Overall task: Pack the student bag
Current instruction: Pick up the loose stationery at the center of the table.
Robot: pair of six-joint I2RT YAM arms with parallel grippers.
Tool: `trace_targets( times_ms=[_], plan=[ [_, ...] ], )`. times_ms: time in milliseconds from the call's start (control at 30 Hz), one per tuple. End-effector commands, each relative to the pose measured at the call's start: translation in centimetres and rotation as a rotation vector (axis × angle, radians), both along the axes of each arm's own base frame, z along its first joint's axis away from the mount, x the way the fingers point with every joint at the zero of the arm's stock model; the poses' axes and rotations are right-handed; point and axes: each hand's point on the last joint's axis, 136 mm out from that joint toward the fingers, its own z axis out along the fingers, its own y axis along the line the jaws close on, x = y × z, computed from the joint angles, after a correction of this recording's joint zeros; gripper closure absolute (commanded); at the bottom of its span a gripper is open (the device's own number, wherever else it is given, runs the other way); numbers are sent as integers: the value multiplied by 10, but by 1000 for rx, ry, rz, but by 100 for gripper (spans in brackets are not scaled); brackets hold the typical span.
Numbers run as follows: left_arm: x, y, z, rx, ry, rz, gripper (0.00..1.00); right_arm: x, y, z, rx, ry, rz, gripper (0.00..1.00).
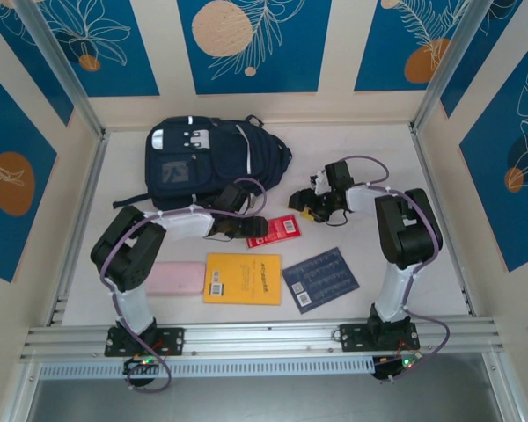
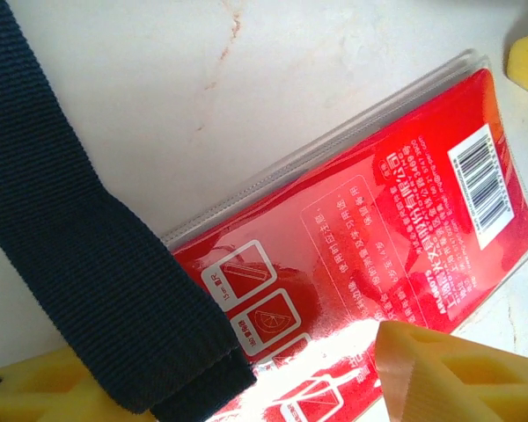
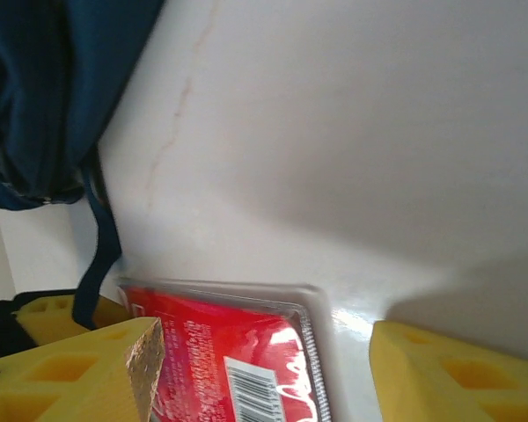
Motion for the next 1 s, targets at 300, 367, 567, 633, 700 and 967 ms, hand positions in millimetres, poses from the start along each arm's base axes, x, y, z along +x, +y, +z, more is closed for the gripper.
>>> trace_targets(
  times_ms=[300,367,567,633,700,967],
  plan=[
    [-37,9,-36,38,152,-53,36,-44,33,7,128,89,151,38],
    [-38,9,-36,37,155,-53,36,-46,34,16,158,85,151,38],
    [-37,9,-34,30,153,-43,36,-50,32,44,330,93,102,43],
    [-37,7,-32,13,156,-38,37,-53,36,51,395,104,104,49],
    [-37,3,-29,-18,159,-31,37,-55,41,50,421,120,103,56],
    [-32,3,4,-62,117,4,33,-58,43,30,355,131,56,95]
  ],
)
